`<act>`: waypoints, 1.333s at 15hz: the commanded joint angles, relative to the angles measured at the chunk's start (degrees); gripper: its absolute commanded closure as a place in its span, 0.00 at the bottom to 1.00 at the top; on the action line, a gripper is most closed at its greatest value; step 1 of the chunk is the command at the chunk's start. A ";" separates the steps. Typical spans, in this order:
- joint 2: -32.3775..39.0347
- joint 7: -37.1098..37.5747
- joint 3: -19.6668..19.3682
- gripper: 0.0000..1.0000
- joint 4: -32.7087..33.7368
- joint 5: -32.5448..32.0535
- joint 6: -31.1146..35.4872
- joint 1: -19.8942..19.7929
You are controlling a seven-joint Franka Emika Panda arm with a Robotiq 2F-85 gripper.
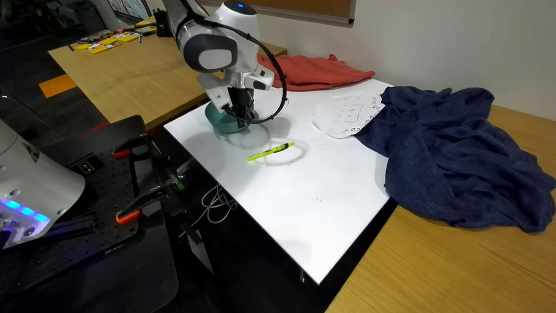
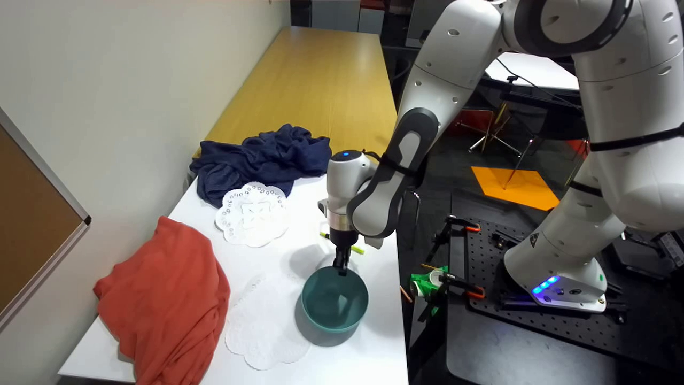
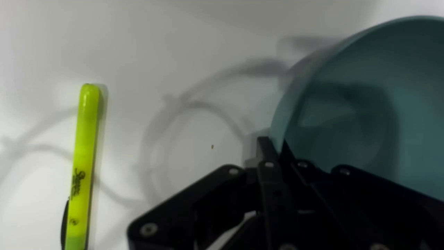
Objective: Move the blue bowl to the right
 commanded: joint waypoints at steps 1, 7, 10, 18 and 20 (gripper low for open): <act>-1.40 -2.19 2.51 0.99 -0.94 2.77 2.36 -2.90; -6.11 0.27 6.98 0.99 -5.12 8.35 11.29 -9.67; -8.25 2.11 7.84 0.99 -7.13 10.17 15.45 -12.70; -11.98 13.21 6.40 0.99 -10.85 12.76 21.83 -17.01; -12.50 16.83 5.52 0.99 -11.31 13.98 21.61 -17.41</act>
